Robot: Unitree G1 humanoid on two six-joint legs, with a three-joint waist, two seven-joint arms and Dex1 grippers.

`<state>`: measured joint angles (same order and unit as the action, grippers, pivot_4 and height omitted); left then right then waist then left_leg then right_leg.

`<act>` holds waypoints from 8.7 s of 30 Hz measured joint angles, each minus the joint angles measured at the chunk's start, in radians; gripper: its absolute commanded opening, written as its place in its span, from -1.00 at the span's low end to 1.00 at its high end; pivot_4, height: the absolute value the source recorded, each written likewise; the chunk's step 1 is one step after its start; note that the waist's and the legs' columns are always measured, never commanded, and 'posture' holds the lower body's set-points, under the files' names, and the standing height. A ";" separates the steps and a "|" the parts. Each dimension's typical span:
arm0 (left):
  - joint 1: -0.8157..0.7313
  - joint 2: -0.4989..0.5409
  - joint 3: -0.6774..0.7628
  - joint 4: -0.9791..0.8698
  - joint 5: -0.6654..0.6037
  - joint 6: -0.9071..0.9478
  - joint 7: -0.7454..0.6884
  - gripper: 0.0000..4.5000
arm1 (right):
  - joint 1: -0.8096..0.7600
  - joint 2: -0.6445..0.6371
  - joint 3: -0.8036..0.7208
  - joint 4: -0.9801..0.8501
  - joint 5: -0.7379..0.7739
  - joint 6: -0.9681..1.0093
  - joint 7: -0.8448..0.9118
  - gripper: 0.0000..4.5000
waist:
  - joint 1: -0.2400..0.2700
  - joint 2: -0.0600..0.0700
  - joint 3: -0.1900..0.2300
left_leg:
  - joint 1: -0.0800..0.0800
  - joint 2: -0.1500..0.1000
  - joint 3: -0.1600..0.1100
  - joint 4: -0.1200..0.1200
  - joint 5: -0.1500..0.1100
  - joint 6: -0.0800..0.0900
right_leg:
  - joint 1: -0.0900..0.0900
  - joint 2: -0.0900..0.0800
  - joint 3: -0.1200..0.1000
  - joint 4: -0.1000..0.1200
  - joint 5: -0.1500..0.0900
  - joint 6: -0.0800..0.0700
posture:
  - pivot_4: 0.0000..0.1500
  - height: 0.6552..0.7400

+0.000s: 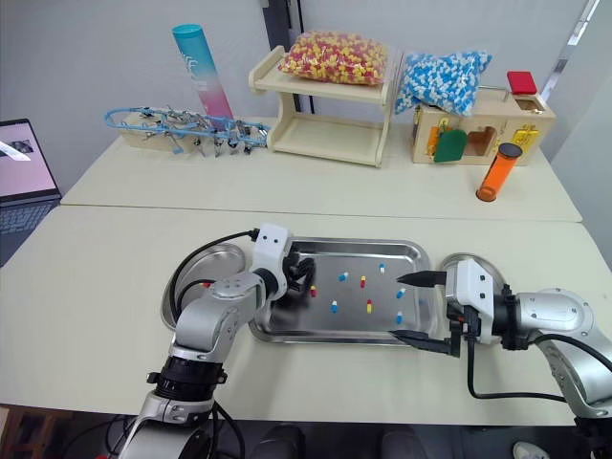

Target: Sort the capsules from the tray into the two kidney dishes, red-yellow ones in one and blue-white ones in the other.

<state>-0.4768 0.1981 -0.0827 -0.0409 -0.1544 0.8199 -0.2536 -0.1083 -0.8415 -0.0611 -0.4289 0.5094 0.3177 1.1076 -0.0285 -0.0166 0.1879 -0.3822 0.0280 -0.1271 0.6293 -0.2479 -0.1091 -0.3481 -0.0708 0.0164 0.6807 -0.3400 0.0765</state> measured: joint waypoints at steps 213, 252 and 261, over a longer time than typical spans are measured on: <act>0.424 0.224 0.001 -0.557 -0.299 -0.105 -0.061 0.42 | 0.022 -0.155 -0.188 -0.003 0.103 0.044 0.147 1.00 | 0.001 0.001 0.001 | 0.000 0.001 0.002 -0.001 -0.002 0.004 | -0.001 0.000 0.001 0.000 0.000 -0.001 | 1.00 1.00; 0.086 0.154 -0.109 -0.350 -0.153 0.326 -0.003 0.42 | 0.039 -0.127 -0.123 -0.040 0.102 0.062 0.060 1.00 | 0.000 0.001 0.000 | 0.000 0.000 0.001 -0.001 -0.002 0.003 | 0.000 0.000 0.001 0.000 0.000 0.000 | 1.00 1.00; 0.086 0.160 -0.105 -0.345 -0.151 0.321 -0.028 0.42 | 0.036 -0.118 -0.115 -0.048 0.103 0.063 0.047 1.00 | 0.000 0.001 0.000 | 0.000 0.000 0.001 -0.001 -0.002 0.003 | 0.000 0.000 0.001 0.000 0.000 0.000 | 1.00 1.00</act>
<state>-0.3910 0.3579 -0.1879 -0.3862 -0.3059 1.1409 -0.2815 -0.0726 -0.9595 -0.1760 -0.4767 0.6123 0.3811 1.1545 -0.0284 -0.0160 0.1883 -0.3822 0.0284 -0.1262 0.6288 -0.2495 -0.1062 -0.3485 -0.0707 0.0171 0.6802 -0.3399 0.0762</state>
